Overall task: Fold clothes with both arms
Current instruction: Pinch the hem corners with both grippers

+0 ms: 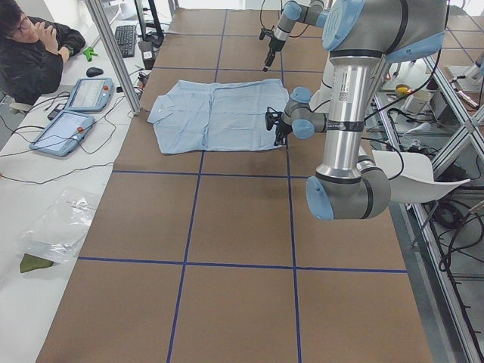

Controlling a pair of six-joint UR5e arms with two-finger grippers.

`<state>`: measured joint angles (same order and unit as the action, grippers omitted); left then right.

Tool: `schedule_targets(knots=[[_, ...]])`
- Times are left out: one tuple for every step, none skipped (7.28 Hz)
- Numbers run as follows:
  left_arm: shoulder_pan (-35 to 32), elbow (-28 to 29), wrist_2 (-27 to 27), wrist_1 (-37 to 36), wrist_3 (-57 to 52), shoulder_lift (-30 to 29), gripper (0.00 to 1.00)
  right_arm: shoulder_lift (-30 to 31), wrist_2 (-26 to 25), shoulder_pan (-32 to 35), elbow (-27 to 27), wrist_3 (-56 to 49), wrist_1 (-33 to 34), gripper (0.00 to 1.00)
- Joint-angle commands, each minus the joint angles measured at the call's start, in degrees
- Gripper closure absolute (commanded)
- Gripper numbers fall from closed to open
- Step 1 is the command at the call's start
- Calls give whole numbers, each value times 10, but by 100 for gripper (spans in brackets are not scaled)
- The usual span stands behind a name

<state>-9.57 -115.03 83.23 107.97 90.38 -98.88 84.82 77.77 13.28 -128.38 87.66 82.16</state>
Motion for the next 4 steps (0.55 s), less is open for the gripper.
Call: schedule_targets(knots=[[0, 0, -1, 1, 1, -2, 100, 49, -19, -15, 17, 18, -94, 1], [0, 0, -2, 4, 2, -2, 100, 83, -35, -23, 23, 22, -141, 7], [0, -1, -2, 5, 3, -2, 100, 85, -54, -38, 29, 27, -140, 20], [2, -1, -3, 5, 5, -3, 100, 86, -63, -48, 44, 27, -138, 27]])
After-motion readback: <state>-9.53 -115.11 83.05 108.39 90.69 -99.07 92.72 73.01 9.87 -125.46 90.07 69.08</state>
